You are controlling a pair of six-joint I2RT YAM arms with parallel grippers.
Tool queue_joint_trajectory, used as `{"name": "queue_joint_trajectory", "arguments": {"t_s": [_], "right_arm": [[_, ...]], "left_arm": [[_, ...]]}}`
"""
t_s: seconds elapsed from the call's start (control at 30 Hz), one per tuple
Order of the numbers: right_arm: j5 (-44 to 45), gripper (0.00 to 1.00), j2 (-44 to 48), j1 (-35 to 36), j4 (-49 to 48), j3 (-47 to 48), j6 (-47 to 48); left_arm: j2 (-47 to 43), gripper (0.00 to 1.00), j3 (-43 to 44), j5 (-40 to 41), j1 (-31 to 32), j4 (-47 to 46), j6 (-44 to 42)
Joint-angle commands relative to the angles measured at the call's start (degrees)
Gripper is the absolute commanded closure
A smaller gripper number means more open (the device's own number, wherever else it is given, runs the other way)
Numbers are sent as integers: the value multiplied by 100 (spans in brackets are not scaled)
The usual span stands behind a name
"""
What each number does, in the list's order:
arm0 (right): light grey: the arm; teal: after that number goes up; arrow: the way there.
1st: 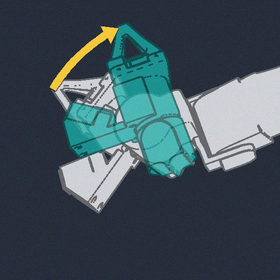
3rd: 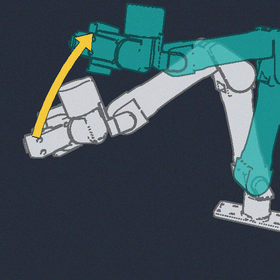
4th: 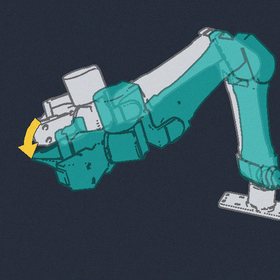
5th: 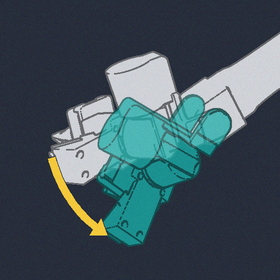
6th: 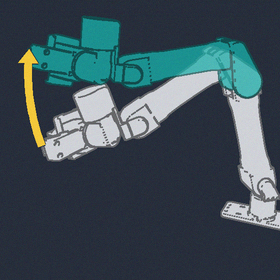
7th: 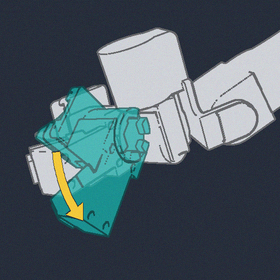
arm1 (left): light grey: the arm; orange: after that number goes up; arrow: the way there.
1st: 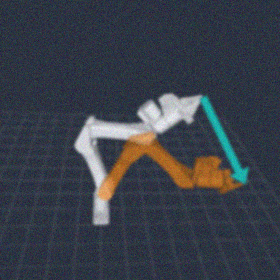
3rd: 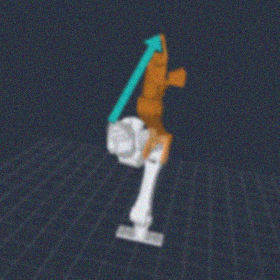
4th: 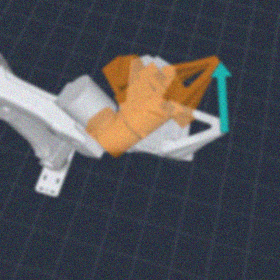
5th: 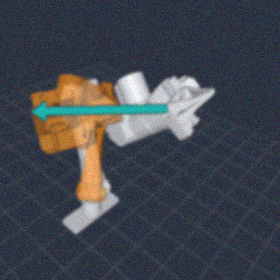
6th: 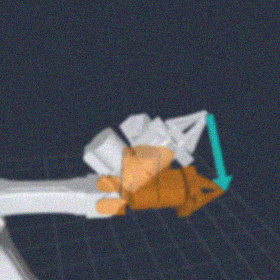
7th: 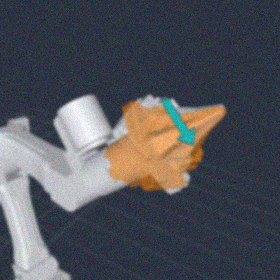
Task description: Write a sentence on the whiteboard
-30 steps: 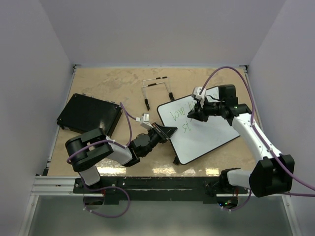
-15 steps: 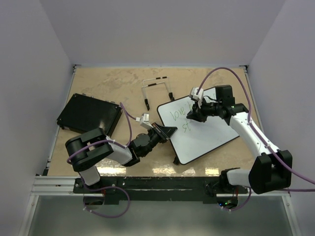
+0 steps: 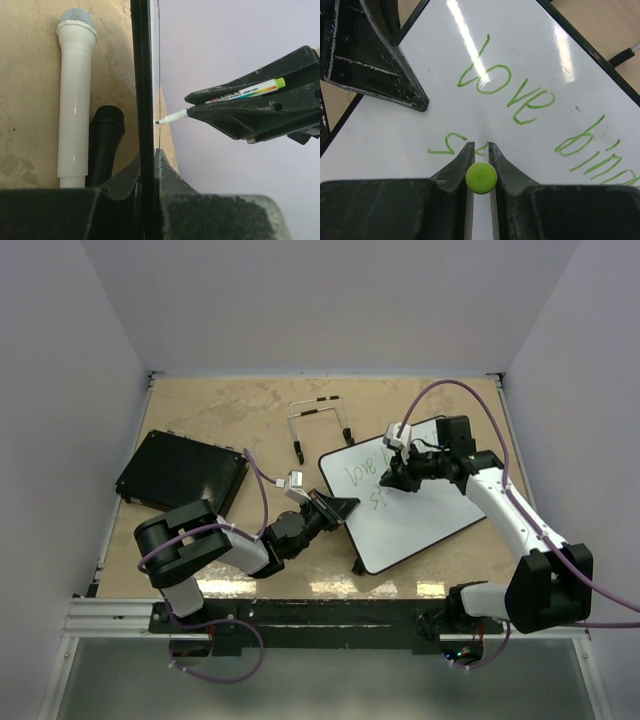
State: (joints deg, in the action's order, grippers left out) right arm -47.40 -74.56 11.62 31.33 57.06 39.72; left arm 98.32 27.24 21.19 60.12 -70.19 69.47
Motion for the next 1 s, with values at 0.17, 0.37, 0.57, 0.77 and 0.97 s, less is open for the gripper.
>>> {"name": "queue_joint_trajectory", "arguments": {"t_s": [0.17, 0.37, 0.57, 0.77, 0.97], "right_arm": [[38, 100, 100, 42, 742, -63, 685], [-6, 100, 74, 69, 822, -28, 774], [-94, 100, -23, 69, 568, 104, 554], [-15, 100, -120, 69, 138, 218, 177], [46, 100, -190, 60, -214, 262, -131]], "left_arm": [[-33, 100, 158, -10, -35, -1418, -232], [-6, 100, 149, -18, -44, -1453, -215], [29, 100, 141, -45, -44, -1497, -197], [47, 100, 141, -54, -44, -1524, -197], [73, 100, 141, -62, -35, -1559, -180]]}}
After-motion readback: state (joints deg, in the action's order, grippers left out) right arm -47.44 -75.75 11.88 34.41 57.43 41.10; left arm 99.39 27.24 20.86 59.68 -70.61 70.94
